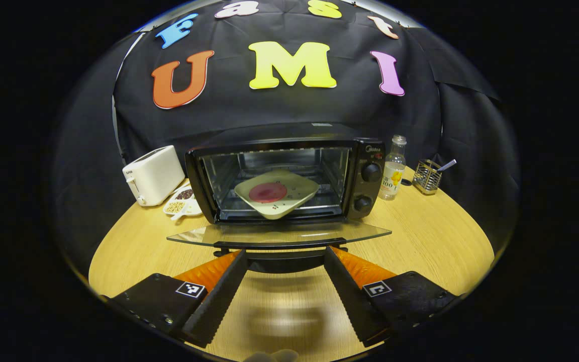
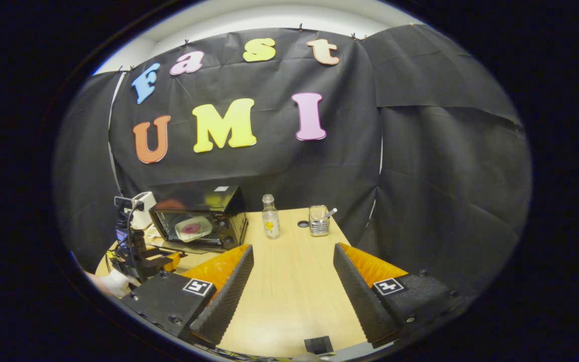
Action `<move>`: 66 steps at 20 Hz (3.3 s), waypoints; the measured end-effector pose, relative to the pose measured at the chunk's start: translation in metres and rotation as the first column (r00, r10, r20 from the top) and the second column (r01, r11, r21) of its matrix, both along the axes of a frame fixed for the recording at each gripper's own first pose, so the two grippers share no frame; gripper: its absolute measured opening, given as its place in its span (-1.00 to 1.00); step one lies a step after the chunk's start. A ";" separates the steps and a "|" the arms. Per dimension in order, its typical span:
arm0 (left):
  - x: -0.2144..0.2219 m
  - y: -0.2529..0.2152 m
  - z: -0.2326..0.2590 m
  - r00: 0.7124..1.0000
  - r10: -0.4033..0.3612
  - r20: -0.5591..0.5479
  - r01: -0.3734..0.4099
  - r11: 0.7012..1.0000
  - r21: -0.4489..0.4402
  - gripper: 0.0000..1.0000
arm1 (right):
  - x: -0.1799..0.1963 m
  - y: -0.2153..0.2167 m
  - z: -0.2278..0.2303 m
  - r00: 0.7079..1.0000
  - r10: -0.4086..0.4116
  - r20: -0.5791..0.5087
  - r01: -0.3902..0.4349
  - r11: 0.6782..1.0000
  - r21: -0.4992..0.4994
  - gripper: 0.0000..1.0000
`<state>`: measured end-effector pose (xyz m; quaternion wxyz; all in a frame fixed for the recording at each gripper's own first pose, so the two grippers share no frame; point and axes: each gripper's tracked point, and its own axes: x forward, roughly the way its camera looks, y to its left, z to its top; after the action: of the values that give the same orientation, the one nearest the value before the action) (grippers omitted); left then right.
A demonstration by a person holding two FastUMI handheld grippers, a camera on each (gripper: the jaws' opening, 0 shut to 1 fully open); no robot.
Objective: Open the electric oven with the left hand, put the food in, and close the electric oven.
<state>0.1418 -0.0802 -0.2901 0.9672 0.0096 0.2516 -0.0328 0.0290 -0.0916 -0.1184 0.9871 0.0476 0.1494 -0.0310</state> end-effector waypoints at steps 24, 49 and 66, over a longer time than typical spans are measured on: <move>0.102 -0.011 0.071 0.988 -0.050 0.144 0.042 0.998 0.054 0.97 | -0.008 -0.030 0.007 0.994 -0.106 0.009 0.105 0.993 0.049 1.00; -0.003 0.007 0.239 0.911 0.006 0.412 0.014 0.999 -0.045 0.92 | -0.008 0.000 0.065 0.991 -0.012 0.133 0.011 1.000 0.004 1.00; -0.199 -0.015 0.296 0.883 0.097 0.460 -0.115 0.993 0.011 0.92 | -0.085 -0.040 0.092 0.960 0.129 0.250 -0.127 0.992 -0.023 0.93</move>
<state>-0.0574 -0.0953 0.0058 0.9992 0.0218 0.0170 0.0283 -0.0558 -0.1318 -0.0268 0.9982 0.0381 0.0260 0.0385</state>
